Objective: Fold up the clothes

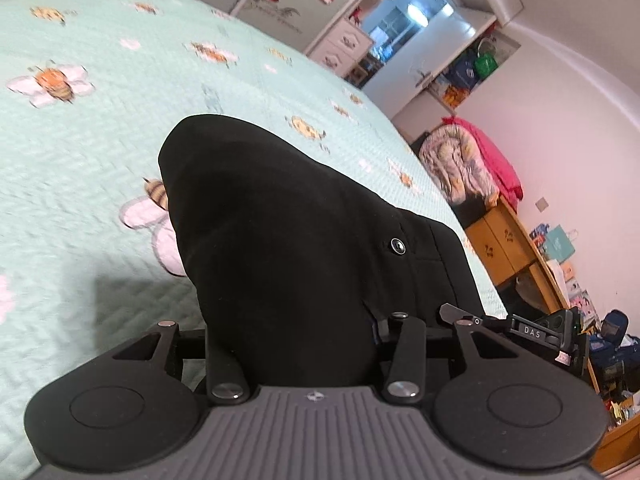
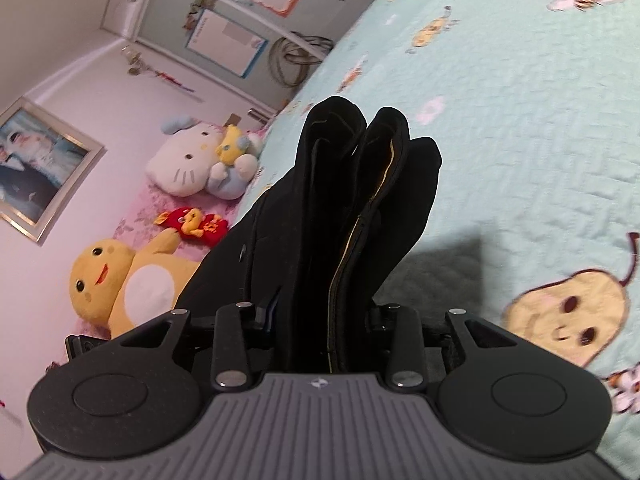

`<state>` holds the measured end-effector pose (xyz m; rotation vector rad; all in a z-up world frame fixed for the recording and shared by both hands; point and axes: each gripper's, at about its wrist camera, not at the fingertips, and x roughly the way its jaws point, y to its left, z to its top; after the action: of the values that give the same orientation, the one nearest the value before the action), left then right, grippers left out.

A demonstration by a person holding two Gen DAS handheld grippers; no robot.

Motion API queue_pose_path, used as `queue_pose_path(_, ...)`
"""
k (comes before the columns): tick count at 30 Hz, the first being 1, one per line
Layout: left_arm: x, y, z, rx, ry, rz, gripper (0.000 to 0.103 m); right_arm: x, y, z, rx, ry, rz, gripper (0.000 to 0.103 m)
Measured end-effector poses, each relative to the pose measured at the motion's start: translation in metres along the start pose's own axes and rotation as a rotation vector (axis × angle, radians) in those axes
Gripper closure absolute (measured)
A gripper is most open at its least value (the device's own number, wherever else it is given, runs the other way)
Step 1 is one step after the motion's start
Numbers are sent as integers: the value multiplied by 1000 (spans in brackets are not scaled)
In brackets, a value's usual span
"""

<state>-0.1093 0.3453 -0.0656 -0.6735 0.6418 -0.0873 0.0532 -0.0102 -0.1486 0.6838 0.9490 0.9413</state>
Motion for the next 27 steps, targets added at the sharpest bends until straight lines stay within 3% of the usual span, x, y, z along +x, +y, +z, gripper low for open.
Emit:
queue_pose_path(4, -48, 12, 1, -13, -66, 26, 56, 15, 39, -4, -51, 25, 36, 65)
queue_pose_path(9, -128, 45, -2, -60, -171, 117, 56, 62, 97, -19, -116, 95, 105, 65)
queue_pose_path(16, -254, 111, -14, -155, -326, 299, 55, 183, 188, -62, -179, 273, 240, 65)
queue_pose_path(21, -324, 166, -19, -228, -420, 408, 55, 283, 257, -101, -226, 402, 311, 65)
queue_pose_path(24, -340, 206, -18, -271, -438, 432, 55, 339, 283, -124, -246, 458, 312, 65)
queue_pose_path(27, -343, 250, -20, -315, -435, 449, 54, 379, 265, -145, -234, 501, 226, 65)
